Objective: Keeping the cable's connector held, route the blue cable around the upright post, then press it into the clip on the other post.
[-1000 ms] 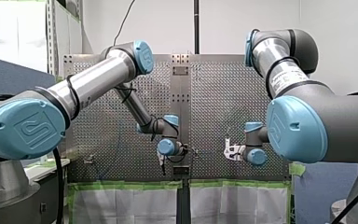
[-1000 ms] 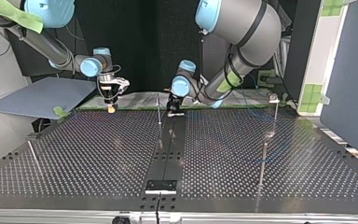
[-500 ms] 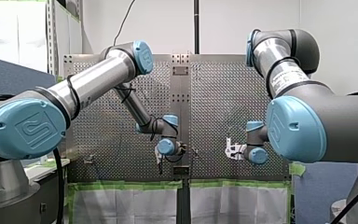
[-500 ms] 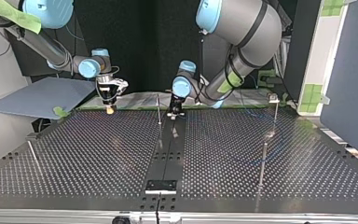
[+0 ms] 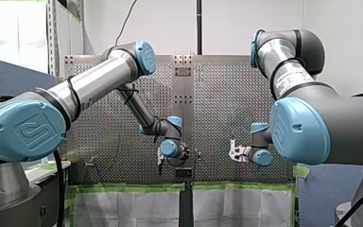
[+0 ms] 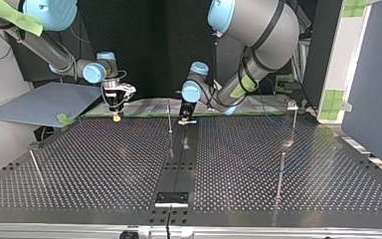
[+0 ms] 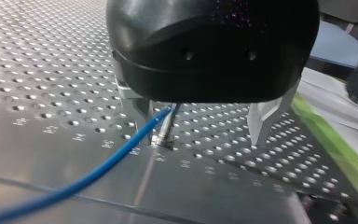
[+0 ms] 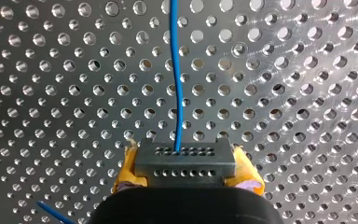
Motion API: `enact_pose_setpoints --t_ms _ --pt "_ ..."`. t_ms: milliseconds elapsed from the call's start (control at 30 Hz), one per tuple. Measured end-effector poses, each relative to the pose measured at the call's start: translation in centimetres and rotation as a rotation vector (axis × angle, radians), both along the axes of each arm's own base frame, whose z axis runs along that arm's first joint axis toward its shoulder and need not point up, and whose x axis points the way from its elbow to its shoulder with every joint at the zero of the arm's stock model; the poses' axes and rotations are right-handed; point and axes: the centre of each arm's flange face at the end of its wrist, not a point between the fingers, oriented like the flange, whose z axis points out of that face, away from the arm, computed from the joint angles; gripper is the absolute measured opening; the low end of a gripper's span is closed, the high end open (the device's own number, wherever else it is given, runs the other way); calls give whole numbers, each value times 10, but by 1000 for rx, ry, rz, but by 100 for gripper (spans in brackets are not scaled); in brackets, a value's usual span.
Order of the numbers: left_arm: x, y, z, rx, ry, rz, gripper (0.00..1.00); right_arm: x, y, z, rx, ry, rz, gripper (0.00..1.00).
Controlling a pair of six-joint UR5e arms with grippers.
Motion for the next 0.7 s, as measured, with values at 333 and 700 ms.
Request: enact_pose_setpoints --t_ms 333,700 --pt "-21 -5 -5 146 48 -19 100 0 1 -1 8 2 0 0" --pt "-49 -3 5 189 92 -28 100 -1 1 -1 14 3 -1 0"
